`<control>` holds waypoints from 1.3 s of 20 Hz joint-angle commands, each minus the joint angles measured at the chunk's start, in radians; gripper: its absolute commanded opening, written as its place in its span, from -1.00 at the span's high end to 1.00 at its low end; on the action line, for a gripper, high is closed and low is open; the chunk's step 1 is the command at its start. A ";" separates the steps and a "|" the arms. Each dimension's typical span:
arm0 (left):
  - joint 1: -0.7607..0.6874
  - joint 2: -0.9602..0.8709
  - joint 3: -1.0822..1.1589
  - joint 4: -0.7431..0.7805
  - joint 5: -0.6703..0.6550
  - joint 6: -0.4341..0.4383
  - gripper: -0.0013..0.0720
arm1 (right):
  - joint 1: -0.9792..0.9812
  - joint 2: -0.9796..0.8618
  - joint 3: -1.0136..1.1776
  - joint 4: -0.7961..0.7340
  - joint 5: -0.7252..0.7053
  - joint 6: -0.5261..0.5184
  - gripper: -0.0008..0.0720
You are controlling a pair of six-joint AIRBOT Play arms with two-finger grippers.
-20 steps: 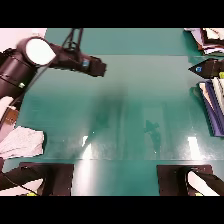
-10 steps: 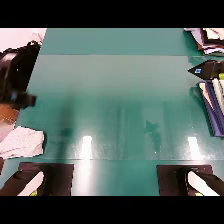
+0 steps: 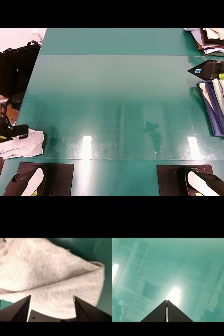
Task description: Fold the shirts.
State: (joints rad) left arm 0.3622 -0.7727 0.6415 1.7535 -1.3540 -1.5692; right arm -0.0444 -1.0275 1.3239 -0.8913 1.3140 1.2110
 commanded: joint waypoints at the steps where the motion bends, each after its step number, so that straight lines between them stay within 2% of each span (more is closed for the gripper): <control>1: 0.037 0.004 -0.127 0.026 0.090 -0.040 -0.74 | 0.000 0.000 0.000 0.000 0.004 0.000 0.93; 2: 0.037 0.004 -0.137 0.026 0.090 -0.058 -0.74 | 0.000 0.000 0.000 0.000 0.004 0.000 0.93; 3: 0.037 0.004 -0.137 0.026 0.090 -0.069 -0.56 | 0.000 0.000 0.000 0.000 0.003 0.000 0.93; 4: 0.037 0.004 -0.135 0.027 0.090 -0.073 0.19 | 0.000 0.000 0.000 0.000 0.003 0.000 0.93; 5: 0.037 0.004 -0.133 0.026 0.095 -0.074 0.79 | 0.000 0.000 0.000 0.000 0.003 0.000 0.93; 6: 0.037 0.004 -0.127 0.026 0.100 -0.074 0.89 | 0.000 0.000 0.000 0.000 0.004 0.000 0.93; 10: 0.037 0.005 0.041 0.002 0.032 -0.081 0.90 | 0.000 0.001 0.000 0.010 0.000 0.000 0.93; 14: -0.008 0.063 0.438 -0.113 0.017 -0.082 0.90 | 0.001 0.000 0.097 0.063 -0.013 0.001 0.93; 19: -0.261 0.069 0.905 -0.282 -0.013 -0.105 0.90 | 0.001 0.000 0.262 0.061 -0.099 0.000 0.93; 23: -0.503 0.051 0.966 -0.292 0.030 -0.198 0.90 | 0.001 0.000 0.310 0.060 -0.136 0.001 0.93; 26: -0.668 -0.061 0.966 -0.374 0.026 -0.204 0.91 | 0.001 0.000 0.309 0.060 -0.128 0.001 0.93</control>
State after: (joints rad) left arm -0.1551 -0.7650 1.5757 1.4517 -1.3369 -1.7451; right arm -0.0444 -1.0271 1.6169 -0.8314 1.1950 1.2114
